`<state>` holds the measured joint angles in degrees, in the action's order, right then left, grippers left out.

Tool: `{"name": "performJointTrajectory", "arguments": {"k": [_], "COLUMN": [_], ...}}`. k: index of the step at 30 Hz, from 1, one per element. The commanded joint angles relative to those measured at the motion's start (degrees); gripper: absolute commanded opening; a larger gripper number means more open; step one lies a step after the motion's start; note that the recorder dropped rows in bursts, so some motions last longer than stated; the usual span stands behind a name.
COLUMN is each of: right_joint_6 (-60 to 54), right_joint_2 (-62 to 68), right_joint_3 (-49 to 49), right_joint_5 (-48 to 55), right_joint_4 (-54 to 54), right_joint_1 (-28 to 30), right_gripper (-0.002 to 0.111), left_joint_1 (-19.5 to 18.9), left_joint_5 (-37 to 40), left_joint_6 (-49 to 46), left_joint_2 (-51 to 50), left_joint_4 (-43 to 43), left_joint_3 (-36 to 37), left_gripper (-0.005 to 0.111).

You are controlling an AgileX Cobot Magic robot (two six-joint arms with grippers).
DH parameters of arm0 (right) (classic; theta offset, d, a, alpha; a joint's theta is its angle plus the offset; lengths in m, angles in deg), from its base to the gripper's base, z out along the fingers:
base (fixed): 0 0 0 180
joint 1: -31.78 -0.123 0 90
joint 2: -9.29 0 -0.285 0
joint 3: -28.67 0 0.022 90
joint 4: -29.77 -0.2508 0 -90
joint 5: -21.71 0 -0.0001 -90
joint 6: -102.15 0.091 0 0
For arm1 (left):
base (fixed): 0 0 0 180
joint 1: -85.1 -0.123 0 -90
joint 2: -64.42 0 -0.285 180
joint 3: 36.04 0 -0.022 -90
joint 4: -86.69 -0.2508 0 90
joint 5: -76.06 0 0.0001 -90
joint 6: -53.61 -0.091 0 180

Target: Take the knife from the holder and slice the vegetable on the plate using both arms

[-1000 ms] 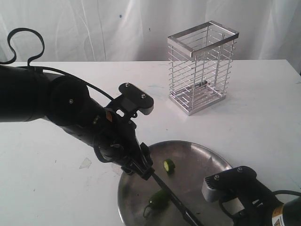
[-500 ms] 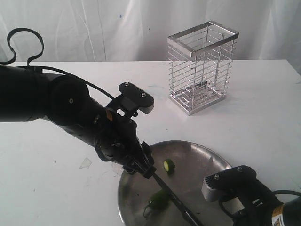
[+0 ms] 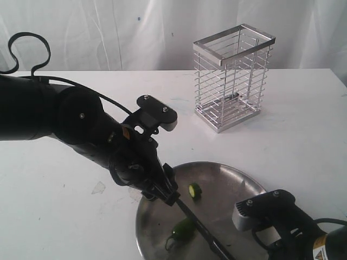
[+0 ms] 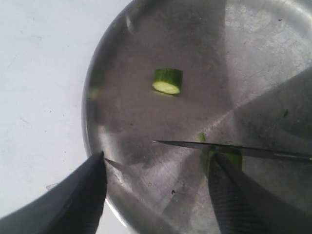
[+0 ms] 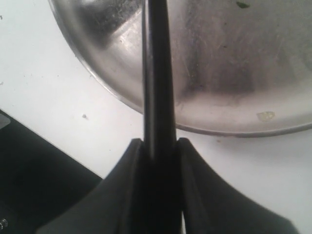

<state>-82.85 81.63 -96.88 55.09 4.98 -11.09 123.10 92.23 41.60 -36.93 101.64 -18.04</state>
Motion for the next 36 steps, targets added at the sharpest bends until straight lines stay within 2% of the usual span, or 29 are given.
{"name": "performJointTrajectory", "arguments": {"k": [1, 36], "right_joint_6": [-1.2, -2.3], "right_joint_2": [-0.4, -0.4], "right_joint_3": [0.2, 0.2], "right_joint_5": [-1.3, -1.3], "right_joint_4": [-0.3, -1.5], "right_joint_1": [-0.1, -0.1], "right_gripper": [0.0, 0.0], "left_joint_1": [0.0, 0.0], "left_joint_5": [1.4, 2.4], "left_joint_6": [0.4, 0.3], "left_joint_2": [0.1, 0.1], "left_joint_4": [0.6, 1.7], "left_joint_3": [0.5, 0.5], "left_gripper": [0.064, 0.064]}}
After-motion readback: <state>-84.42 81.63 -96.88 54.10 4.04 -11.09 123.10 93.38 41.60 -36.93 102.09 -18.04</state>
